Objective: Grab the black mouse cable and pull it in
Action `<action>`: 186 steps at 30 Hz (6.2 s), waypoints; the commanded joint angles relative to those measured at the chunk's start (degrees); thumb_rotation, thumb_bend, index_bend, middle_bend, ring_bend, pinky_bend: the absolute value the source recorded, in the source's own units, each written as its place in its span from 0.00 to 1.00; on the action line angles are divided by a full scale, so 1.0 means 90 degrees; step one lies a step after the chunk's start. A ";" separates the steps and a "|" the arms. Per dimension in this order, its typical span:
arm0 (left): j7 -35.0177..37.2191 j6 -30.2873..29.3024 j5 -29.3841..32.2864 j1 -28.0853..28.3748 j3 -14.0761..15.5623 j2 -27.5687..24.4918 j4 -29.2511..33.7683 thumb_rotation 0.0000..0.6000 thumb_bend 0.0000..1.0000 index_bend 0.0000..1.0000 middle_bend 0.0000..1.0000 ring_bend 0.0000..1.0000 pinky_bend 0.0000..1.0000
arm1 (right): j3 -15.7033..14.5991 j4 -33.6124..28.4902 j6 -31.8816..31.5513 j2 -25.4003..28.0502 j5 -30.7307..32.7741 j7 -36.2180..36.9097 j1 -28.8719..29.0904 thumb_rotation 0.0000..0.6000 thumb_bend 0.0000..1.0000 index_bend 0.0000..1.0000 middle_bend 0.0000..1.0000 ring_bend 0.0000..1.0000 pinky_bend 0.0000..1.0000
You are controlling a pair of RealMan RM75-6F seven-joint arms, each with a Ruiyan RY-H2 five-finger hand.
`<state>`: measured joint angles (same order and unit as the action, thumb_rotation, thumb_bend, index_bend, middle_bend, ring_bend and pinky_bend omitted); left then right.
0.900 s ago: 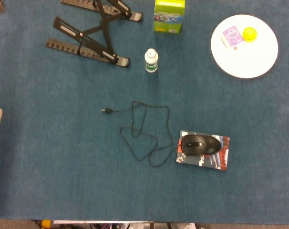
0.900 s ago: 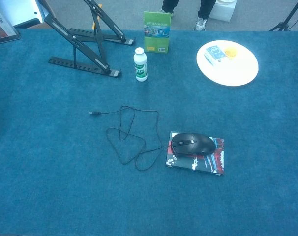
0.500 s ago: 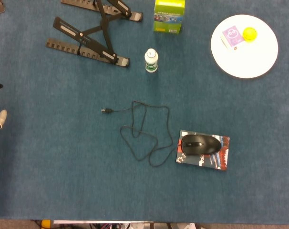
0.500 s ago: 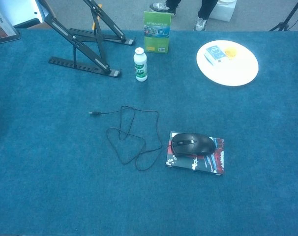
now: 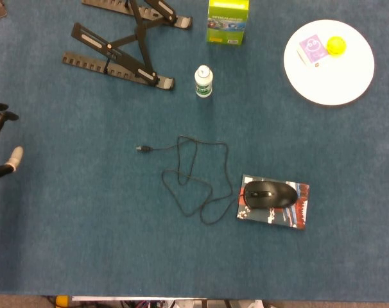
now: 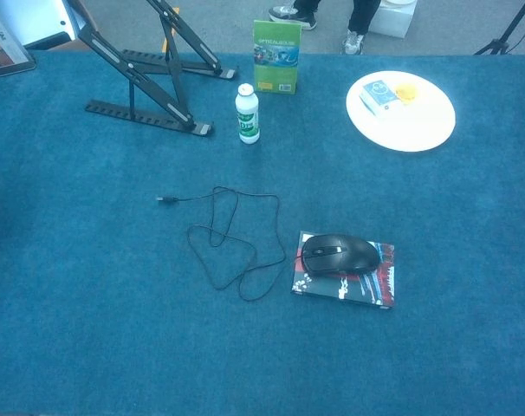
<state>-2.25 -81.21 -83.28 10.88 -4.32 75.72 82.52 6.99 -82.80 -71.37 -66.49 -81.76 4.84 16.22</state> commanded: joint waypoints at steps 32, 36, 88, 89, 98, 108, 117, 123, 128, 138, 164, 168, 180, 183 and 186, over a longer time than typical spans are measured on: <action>-0.0980 0.1100 0.0388 0.0758 -0.0023 0.1467 -0.0218 1.00 0.27 0.43 0.00 0.00 0.00 | 0.0443 -0.0513 0.0283 0.0670 0.0497 -0.0511 0.0533 1.00 0.11 0.36 0.19 0.11 0.21; -0.1041 0.1243 0.0430 0.0891 -0.0064 0.1613 -0.0325 1.00 0.27 0.43 0.00 0.00 0.00 | 0.0422 -0.0462 0.0260 0.0652 0.0511 -0.0473 0.0513 1.00 0.11 0.36 0.19 0.11 0.21; -0.2578 0.1819 0.2463 0.1650 -0.0440 0.2587 0.0711 1.00 0.27 0.43 0.00 0.00 0.00 | 0.0351 -0.0326 -0.0163 0.0815 0.0424 0.0078 0.0207 1.00 0.11 0.36 0.19 0.11 0.21; -0.2593 0.1821 0.2455 0.1668 -0.0432 0.2609 0.0698 1.00 0.27 0.43 0.00 0.00 0.00 | 0.0337 -0.0309 -0.0175 0.0812 0.0421 0.0104 0.0185 1.00 0.11 0.36 0.19 0.11 0.21; -0.2568 0.2052 0.2680 0.1895 -0.0555 0.2855 0.0341 1.00 0.27 0.43 0.00 0.00 0.00 | 0.0313 -0.0074 -0.0203 0.0739 0.0404 0.0361 0.0116 1.00 0.11 0.36 0.19 0.11 0.21; -0.2392 0.2090 0.2810 0.1981 -0.0661 0.2920 0.0041 1.00 0.27 0.45 0.00 0.00 0.00 | 0.0295 -0.0032 -0.0214 0.0716 0.0399 0.0396 0.0073 1.00 0.11 0.36 0.19 0.11 0.21; -0.2474 0.2059 0.3031 0.1941 -0.0579 0.2873 0.0206 1.00 0.27 0.45 0.00 0.00 0.00 | 0.0292 0.0013 -0.0181 0.0664 0.0384 0.0409 0.0088 1.00 0.11 0.36 0.19 0.11 0.21; -0.2482 0.1990 0.3130 0.1936 -0.0583 0.2948 0.0178 1.00 0.27 0.45 0.00 0.00 0.00 | 0.0283 0.0044 -0.0150 0.0640 0.0391 0.0426 0.0085 1.00 0.11 0.36 0.19 0.11 0.21; -0.2458 0.1963 0.3160 0.1940 -0.0589 0.2995 0.0091 1.00 0.27 0.46 0.00 0.00 0.00 | 0.0280 0.0089 -0.0135 0.0617 0.0403 0.0462 0.0078 1.00 0.11 0.36 0.19 0.11 0.21; -0.2299 0.1988 0.3111 0.1955 -0.0593 0.3053 -0.0054 1.00 0.27 0.49 0.00 0.00 0.00 | 0.0273 0.0141 -0.0135 0.0595 0.0405 0.0507 0.0053 1.00 0.11 0.36 0.19 0.11 0.21; -0.2127 0.2115 0.3131 0.2002 -0.0617 0.3115 -0.0251 1.00 0.32 0.53 0.00 0.00 0.00 | 0.0254 0.0276 -0.0082 0.0510 0.0409 0.0610 0.0029 1.00 0.11 0.36 0.19 0.11 0.21; -0.2127 0.2172 0.3161 0.2020 -0.0616 0.3107 -0.0263 1.00 0.35 0.53 0.00 0.00 0.00 | 0.0255 0.0280 -0.0087 0.0511 0.0408 0.0625 0.0021 1.00 0.11 0.36 0.19 0.11 0.21; -0.2118 0.2210 0.3206 0.2035 -0.0607 0.3068 -0.0211 1.00 0.38 0.55 0.00 0.00 0.00 | 0.0252 0.0320 -0.0069 0.0490 0.0411 0.0667 0.0011 1.00 0.11 0.36 0.19 0.11 0.21; -0.2088 0.2155 0.3130 0.2011 -0.0580 0.3023 -0.0087 1.00 0.38 0.55 0.00 0.00 0.00 | 0.0257 0.0324 -0.0082 0.0488 0.0407 0.0685 0.0006 1.00 0.11 0.36 0.19 0.11 0.21; -0.2034 0.2051 0.2990 0.1967 -0.0548 0.2922 0.0156 1.00 0.38 0.55 0.00 0.00 0.00 | 0.0267 0.0326 -0.0115 0.0490 0.0408 0.0713 -0.0010 1.00 0.11 0.36 0.19 0.11 0.21</action>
<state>-20.85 -62.24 -55.72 28.83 -9.44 102.54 82.97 9.38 -79.87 -72.39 -62.09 -78.10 11.24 16.15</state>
